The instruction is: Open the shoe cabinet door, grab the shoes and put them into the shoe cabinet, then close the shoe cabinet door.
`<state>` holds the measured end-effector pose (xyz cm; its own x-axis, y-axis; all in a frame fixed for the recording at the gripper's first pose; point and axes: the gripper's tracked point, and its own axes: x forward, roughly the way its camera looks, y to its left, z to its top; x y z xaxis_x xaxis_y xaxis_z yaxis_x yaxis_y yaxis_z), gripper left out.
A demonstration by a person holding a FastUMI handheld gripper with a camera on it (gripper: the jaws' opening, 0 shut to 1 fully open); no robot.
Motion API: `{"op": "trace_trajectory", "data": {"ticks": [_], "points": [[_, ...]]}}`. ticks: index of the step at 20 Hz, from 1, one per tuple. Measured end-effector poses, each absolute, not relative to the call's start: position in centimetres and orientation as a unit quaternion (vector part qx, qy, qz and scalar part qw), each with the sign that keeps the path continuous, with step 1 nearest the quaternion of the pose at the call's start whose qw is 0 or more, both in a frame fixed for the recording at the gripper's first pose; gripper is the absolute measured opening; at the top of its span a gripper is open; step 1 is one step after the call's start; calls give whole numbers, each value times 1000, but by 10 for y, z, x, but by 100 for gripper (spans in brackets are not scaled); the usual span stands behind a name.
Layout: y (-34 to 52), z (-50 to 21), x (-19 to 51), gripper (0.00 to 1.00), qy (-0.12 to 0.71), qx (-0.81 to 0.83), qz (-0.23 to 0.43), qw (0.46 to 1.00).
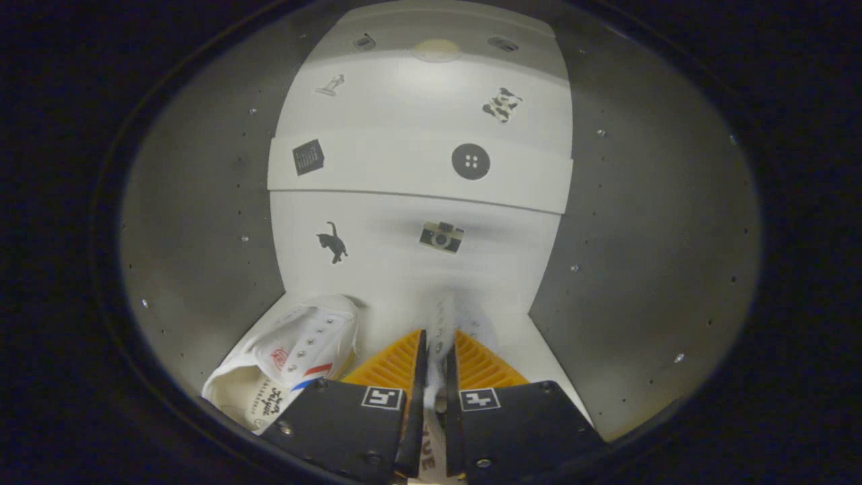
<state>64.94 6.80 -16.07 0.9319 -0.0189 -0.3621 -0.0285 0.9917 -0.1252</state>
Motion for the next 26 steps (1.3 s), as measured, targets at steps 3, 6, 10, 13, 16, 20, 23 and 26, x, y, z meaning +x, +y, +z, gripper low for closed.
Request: {"op": "trace_trajectory", "data": {"ticks": [3,6,10,13,16,20,23,26], "points": [[66,-134,628,49,152,-73,-15,986],[74,-121,595,70,154,-60,-2,986],[69,-96,539,99,146,-51,-10,988],[73,-80,492,99,137,-32,3,990],[69,-62,443,99,123,-29,12,992],[67,-39,366,100,125,-26,32,991],[68,-20,307,100,120,-49,62,990],[74,-3,247,100,122,-37,107,986]]}}
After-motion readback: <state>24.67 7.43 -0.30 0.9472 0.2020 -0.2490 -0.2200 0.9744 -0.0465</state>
